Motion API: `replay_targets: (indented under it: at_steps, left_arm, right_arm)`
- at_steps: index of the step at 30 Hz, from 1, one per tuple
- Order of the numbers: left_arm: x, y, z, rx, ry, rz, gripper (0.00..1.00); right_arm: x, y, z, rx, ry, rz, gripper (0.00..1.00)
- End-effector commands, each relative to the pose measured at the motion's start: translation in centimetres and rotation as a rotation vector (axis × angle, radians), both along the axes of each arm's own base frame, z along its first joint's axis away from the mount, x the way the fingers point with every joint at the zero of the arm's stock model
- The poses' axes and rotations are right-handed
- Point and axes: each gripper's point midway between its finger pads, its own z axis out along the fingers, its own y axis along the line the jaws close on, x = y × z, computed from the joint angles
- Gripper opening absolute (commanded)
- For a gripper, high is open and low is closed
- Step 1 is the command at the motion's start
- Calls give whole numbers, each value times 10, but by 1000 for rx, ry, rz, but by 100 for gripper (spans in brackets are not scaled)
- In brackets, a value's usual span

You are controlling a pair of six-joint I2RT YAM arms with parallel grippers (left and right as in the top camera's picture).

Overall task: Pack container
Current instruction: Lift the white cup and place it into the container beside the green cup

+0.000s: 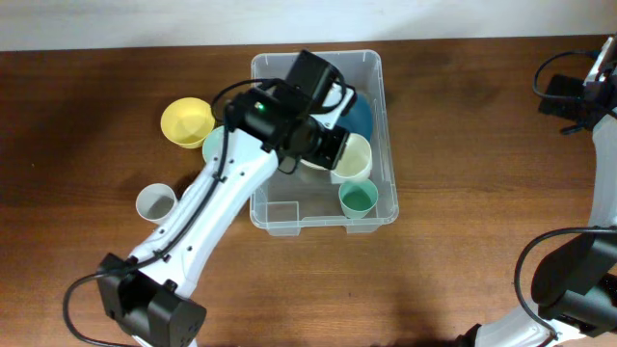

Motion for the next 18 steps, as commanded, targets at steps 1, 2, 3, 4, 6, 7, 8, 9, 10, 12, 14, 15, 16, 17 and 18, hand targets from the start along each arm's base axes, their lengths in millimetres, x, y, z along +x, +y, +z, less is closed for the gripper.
replay_targets:
  at_steps: [1, 2, 3, 4, 6, 7, 8, 9, 10, 12, 14, 15, 16, 17, 18]
  left_arm:
    - [-3, 2, -10, 47, -1, -19, 1]
    - [-5, 2, -14, 52, 6, -22, 1]
    - [-7, 2, -17, 58, 15, -24, 1]
    - [-9, 1, -21, 64, 24, -28, 1]
    - [-12, 1, -29, 74, 39, -33, 1]
    - [-12, 0, -33, 78, 46, -35, 1]
    - [-13, -1, -37, 83, 51, -38, 1]
    - [-14, -2, -41, 86, 55, -41, 1]
    - [-14, -3, -44, 89, 60, -44, 1]
    - [-13, -5, -51, 97, 71, -46, 1]
    - [-13, -6, -56, 104, 81, -48, 1]
    - [-14, -7, -57, 105, 84, -50, 1]
    - [-14, -8, -58, 106, 87, -52, 1]
    - [-14, -8, -59, 106, 89, -53, 1]
    - [-15, -8, -59, 107, 89, -54, 1]
  right_arm:
    - [-2, -2, 17, -12, -40, -16, 99]
    - [-2, -2, 17, -12, -40, -16, 99]
    - [-2, -2, 17, -12, -40, -16, 99]
    - [-2, -2, 17, -12, -40, -16, 99]
    - [-2, -2, 17, -12, -40, -16, 99]
    - [-2, -2, 17, -12, -40, -16, 99]
    - [-2, -2, 17, -12, -40, -16, 99]
    - [-2, -2, 17, -12, -40, -16, 99]
    - [-2, -2, 17, -12, -40, -16, 99]
    - [-2, -2, 17, -12, -40, -16, 99]
    - [-2, -2, 17, -12, -40, -16, 99]
    - [-2, -2, 17, -12, -40, -16, 99]
    - [-2, -2, 17, -12, -40, -16, 99]
    - [-2, -2, 17, -12, -40, -16, 99]
    - [-2, -2, 17, -12, -40, -16, 99]
